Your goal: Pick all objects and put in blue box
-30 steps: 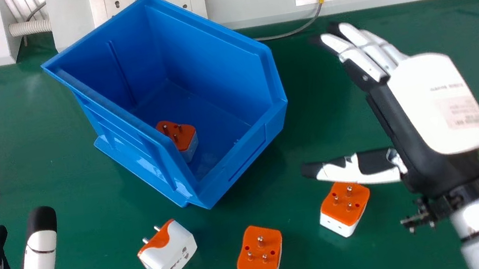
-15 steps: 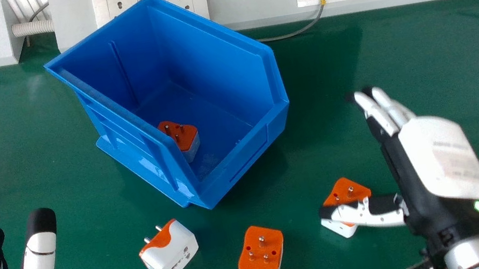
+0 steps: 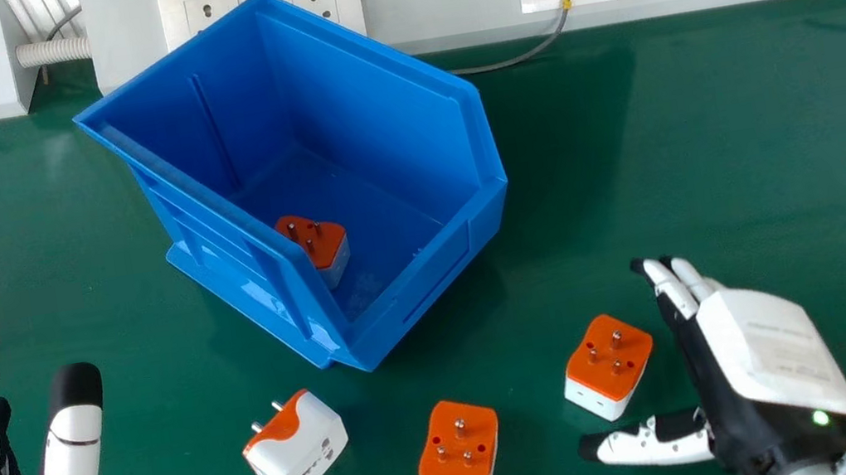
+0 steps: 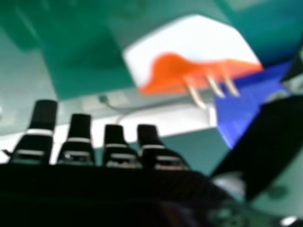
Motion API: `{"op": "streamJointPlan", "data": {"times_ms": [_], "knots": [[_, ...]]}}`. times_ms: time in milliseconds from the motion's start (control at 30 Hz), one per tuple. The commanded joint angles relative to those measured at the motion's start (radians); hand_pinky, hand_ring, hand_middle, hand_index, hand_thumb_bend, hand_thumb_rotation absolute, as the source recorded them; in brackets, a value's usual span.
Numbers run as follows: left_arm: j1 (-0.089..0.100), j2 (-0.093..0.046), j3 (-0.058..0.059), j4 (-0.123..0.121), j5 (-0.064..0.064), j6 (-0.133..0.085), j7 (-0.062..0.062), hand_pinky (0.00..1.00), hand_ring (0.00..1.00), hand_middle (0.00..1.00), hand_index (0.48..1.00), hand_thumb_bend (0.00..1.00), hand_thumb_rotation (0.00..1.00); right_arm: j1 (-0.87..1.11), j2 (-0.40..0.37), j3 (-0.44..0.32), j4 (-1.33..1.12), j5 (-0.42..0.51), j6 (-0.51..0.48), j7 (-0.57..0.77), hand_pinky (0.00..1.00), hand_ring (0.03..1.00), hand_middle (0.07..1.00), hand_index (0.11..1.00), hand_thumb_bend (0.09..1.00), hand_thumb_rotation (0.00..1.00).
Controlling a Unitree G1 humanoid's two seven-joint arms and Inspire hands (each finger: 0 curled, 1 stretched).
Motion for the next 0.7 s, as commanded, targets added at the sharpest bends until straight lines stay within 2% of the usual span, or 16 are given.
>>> {"op": "streamJointPlan", "data": {"times_ms": [0,167,300,433,667], "knots": [[0.001,0.007,0.001,-0.003,-0.007,-0.022,0.001,1.0,1.0,1.0,0.979,0.64,0.83,-0.027,-0.007,0.009,0.008,-0.012,0.015,-0.002,0.8,0.905,0.954,0.924,0.759,0.46],[-0.003,0.007,-0.004,-0.002,-0.007,-0.019,0.0,1.0,1.0,1.0,0.985,0.66,0.83,-0.066,-0.004,0.027,0.06,-0.006,0.049,0.011,0.81,0.911,0.956,0.93,0.759,0.46],[-0.003,0.011,0.001,-0.002,-0.014,-0.019,-0.004,1.0,1.0,1.0,0.993,0.64,0.83,-0.109,-0.002,0.051,0.118,-0.023,0.093,0.024,0.82,0.915,0.958,0.933,0.762,0.47],[0.002,0.011,0.003,-0.002,-0.014,-0.024,-0.005,1.0,1.0,1.0,0.996,0.64,0.83,-0.149,0.008,0.065,0.174,-0.008,0.12,0.021,0.81,0.911,0.958,0.933,0.764,0.47],[-0.004,0.011,-0.001,-0.008,-0.007,-0.01,-0.003,1.0,1.0,1.0,0.996,0.64,0.83,-0.203,0.017,0.071,0.235,0.026,0.133,0.022,0.81,0.91,0.958,0.932,0.764,0.47]]}}
